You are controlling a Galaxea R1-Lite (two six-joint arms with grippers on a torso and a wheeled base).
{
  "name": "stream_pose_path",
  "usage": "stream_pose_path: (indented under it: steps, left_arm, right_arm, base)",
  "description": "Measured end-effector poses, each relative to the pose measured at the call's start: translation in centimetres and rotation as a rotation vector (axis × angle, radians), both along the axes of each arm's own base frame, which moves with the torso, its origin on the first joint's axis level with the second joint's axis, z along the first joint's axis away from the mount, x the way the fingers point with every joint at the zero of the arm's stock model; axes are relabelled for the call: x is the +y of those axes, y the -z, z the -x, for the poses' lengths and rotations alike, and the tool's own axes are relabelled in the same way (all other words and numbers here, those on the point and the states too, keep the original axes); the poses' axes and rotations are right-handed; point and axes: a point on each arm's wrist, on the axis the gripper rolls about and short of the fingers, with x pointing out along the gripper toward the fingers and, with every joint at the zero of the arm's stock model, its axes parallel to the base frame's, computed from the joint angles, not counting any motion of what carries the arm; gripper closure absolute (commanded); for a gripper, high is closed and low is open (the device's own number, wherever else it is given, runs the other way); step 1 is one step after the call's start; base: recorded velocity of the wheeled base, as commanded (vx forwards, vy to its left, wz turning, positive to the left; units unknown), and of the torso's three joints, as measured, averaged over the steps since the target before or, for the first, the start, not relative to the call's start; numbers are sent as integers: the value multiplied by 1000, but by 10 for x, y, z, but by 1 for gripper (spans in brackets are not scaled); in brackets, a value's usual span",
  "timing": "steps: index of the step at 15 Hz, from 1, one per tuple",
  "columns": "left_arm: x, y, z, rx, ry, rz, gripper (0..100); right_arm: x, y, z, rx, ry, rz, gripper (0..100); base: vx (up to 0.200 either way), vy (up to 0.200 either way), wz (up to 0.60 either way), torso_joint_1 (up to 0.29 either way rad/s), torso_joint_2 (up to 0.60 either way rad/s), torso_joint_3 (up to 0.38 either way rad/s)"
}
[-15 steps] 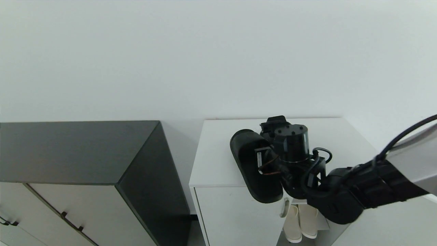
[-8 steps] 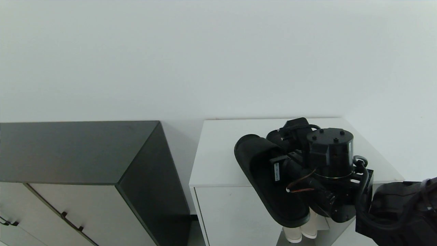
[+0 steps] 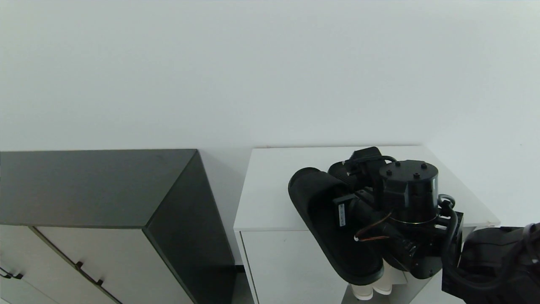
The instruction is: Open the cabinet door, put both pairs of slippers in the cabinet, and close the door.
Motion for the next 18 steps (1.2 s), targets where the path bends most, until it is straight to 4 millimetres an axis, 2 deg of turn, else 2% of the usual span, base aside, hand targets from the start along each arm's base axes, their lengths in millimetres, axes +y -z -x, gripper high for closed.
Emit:
stream_pose_path:
  steps: [12,18]
  left_arm:
    - [0,0,0,0,0,1,100]
    - [0,0,0,0,-2,1,100]
  right_arm:
    - [0,2,1,6,2,8,100]
    - [0,3,1,6,3,9,100]
  base:
    - [-200,0,0,2,2,3]
    - [0,0,0,0,0,0]
